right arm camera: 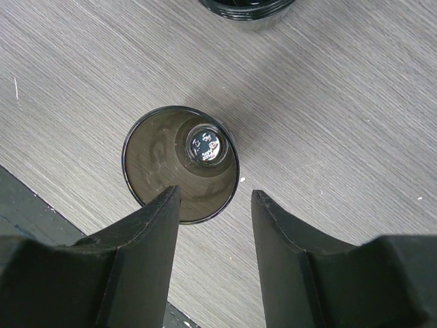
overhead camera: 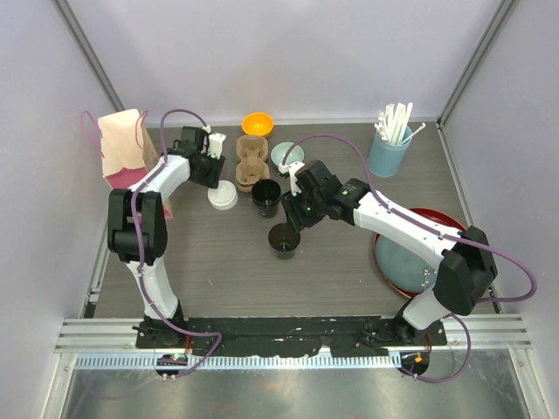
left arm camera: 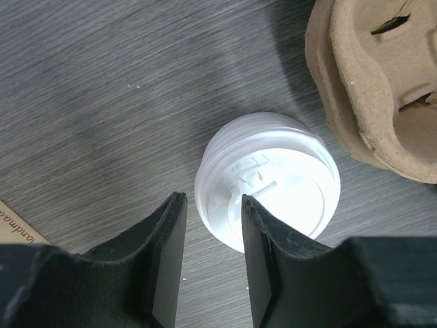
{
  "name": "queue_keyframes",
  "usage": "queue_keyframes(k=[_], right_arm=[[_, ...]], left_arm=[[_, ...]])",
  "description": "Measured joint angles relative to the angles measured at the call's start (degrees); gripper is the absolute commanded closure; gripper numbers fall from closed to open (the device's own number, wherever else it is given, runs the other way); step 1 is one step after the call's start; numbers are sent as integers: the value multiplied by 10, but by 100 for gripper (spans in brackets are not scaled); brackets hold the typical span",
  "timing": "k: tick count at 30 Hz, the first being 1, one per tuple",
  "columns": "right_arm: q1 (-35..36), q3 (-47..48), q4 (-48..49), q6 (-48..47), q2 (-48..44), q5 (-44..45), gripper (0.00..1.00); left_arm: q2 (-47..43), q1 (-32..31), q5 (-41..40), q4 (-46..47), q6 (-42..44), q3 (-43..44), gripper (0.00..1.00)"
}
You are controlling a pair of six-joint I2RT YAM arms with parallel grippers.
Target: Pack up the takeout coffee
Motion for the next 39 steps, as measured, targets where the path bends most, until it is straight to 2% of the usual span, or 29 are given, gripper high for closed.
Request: queue_keyframes(k=[12,15,22,25,39], right_arm=[[0,0,-1,-9,-2,0,48],[0,0,-1,-10,-3,0,49],[0,0,-2,-11,-3,-1,49],[0,0,-2,-12,-5,-1,49],[0,-1,-2,-12,-9,-1,49]], left_arm=[[19,0,-3,-6,18,1,59],[19,0,-2,-6,22,1,65],[21,0,1,-8,24,3,92],[21,0,4,-9,23,6,100],[-10,0,10,-24,13,7,100]])
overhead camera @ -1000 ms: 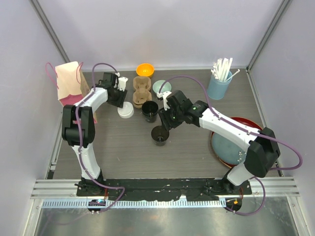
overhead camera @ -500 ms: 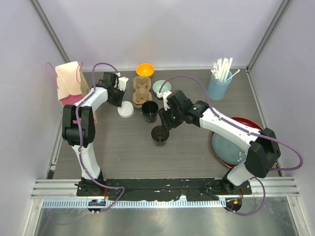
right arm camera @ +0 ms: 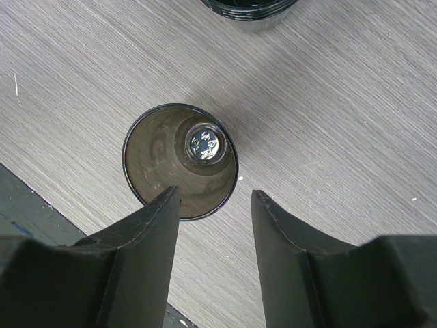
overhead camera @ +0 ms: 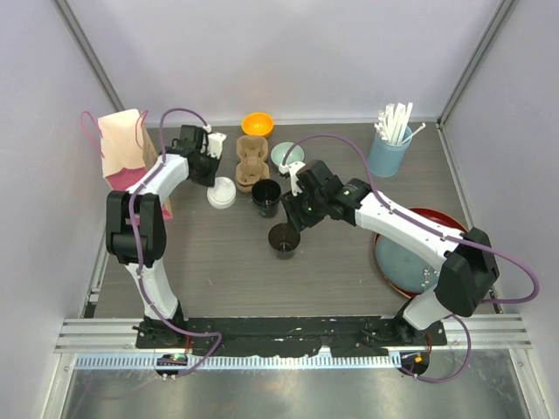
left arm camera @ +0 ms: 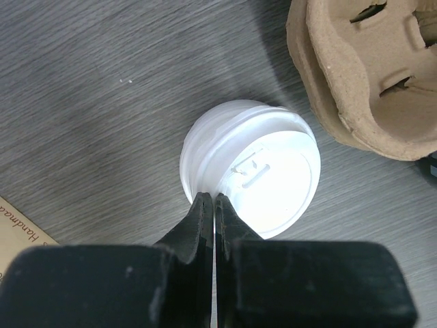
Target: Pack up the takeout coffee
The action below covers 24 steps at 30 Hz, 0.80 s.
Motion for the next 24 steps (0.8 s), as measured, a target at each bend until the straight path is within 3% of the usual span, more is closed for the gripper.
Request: queue_keyframes(k=[24], right_arm=[[0,-4,-7,0,-26,2,49]], left_arm=[[-115,5,29,-27,-32,-15,100]])
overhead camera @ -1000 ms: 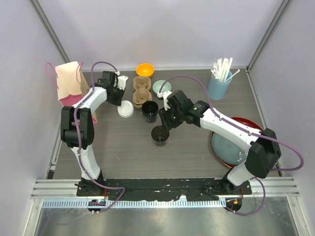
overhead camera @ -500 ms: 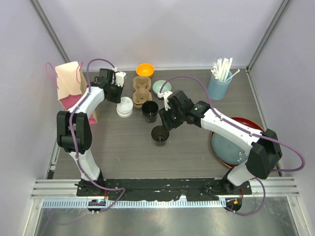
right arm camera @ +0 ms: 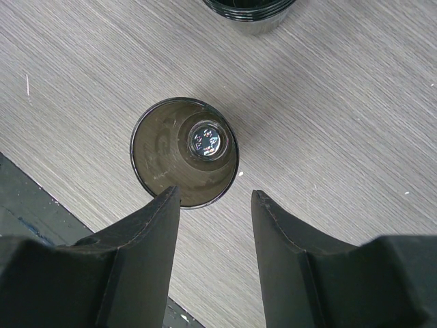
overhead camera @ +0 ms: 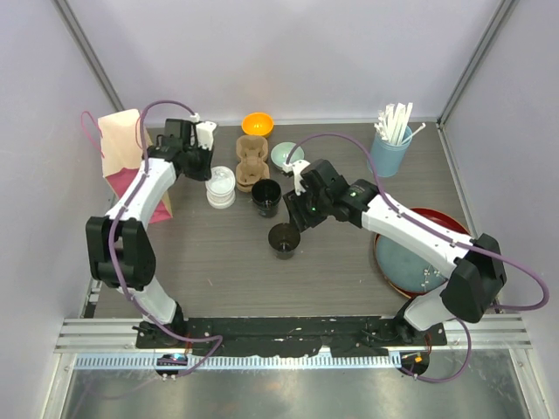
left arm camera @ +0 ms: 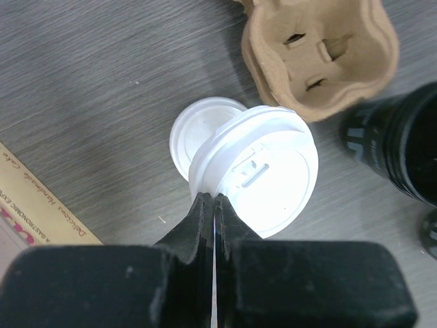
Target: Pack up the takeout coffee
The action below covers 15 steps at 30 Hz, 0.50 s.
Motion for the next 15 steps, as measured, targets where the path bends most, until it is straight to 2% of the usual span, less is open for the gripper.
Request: queue_keyframes(k=[10,15], right_arm=[[0,0,-4,19,-54,12,46],[0,1,-3,33,-66,18,44]], left_arm=[[-142,-6,78,-81,-19,-20,100],[-159,-32,114,-135,-21,-21,100]])
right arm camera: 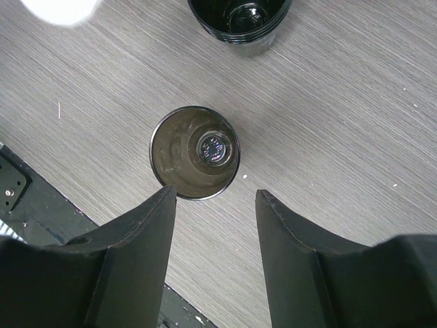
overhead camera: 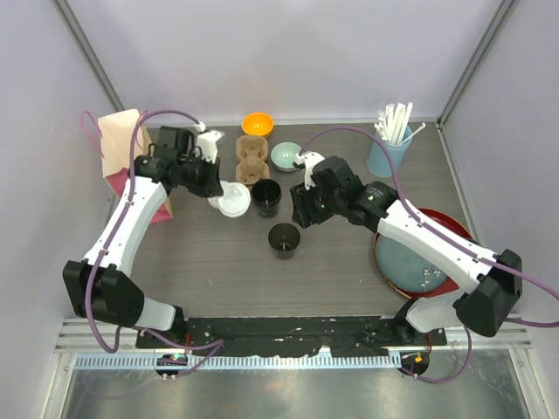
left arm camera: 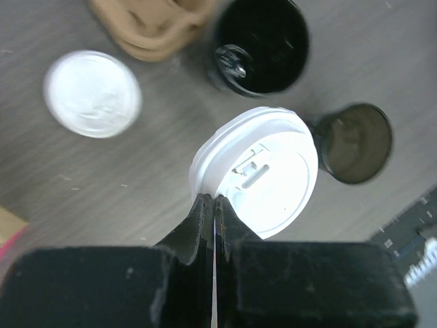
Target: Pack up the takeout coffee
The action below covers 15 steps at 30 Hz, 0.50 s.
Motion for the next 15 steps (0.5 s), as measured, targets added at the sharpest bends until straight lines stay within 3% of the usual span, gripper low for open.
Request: queue_keyframes(k=[9,15], right_arm=[[-19,-10,0,18,-28,21,39],[-34,-37,6,23,-62,15,38]], left_arm=[[4,-138,33,-49,-18,-10,100],[55,-198,39,-42,-40,-10,100]])
